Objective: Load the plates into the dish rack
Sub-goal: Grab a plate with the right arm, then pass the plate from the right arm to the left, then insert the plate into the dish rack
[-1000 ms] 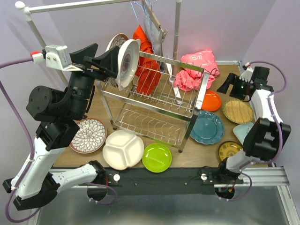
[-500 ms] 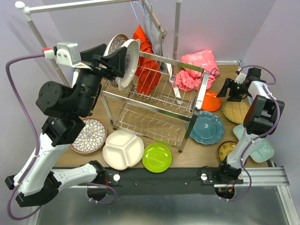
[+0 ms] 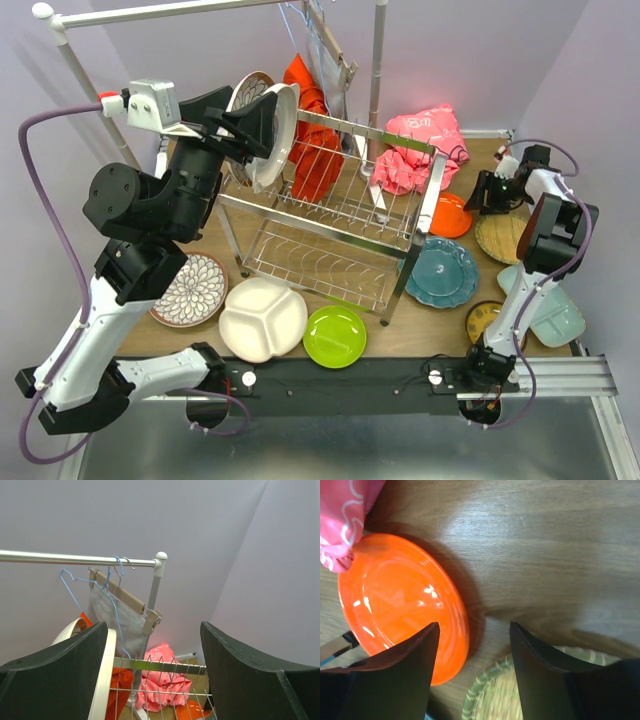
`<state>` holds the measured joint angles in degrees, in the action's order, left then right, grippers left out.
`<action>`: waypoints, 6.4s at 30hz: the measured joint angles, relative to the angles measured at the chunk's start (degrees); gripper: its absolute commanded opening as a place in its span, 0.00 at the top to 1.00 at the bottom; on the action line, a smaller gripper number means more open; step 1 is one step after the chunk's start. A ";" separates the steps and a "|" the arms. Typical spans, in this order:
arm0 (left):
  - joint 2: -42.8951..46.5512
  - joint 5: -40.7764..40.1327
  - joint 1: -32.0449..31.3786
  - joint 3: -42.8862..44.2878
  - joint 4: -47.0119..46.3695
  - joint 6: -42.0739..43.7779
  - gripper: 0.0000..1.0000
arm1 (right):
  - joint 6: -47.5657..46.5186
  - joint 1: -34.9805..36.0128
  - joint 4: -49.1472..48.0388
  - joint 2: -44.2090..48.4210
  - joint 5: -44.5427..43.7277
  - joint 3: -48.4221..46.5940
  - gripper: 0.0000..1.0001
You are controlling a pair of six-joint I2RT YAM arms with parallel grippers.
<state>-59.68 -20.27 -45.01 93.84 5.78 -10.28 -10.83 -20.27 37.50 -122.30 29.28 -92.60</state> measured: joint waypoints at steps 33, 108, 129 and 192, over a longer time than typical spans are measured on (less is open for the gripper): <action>-3.15 2.03 0.00 4.42 0.28 0.52 0.16 | -1.84 -0.52 6.29 -4.61 11.06 -4.55 0.99; -33.88 37.48 -0.37 37.40 13.92 -4.42 0.32 | 57.42 2.80 -47.63 51.82 28.20 1.46 0.99; -40.44 20.33 -7.89 47.04 23.89 -0.68 0.69 | 58.99 7.32 -49.20 51.49 28.89 4.42 0.99; -24.37 -36.98 -11.87 21.92 32.02 12.33 1.00 | 44.06 11.72 -41.48 52.39 17.70 8.70 0.00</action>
<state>-84.05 -57.25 -56.88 115.77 37.80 2.04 33.23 -8.56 -3.99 -69.91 46.98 -83.90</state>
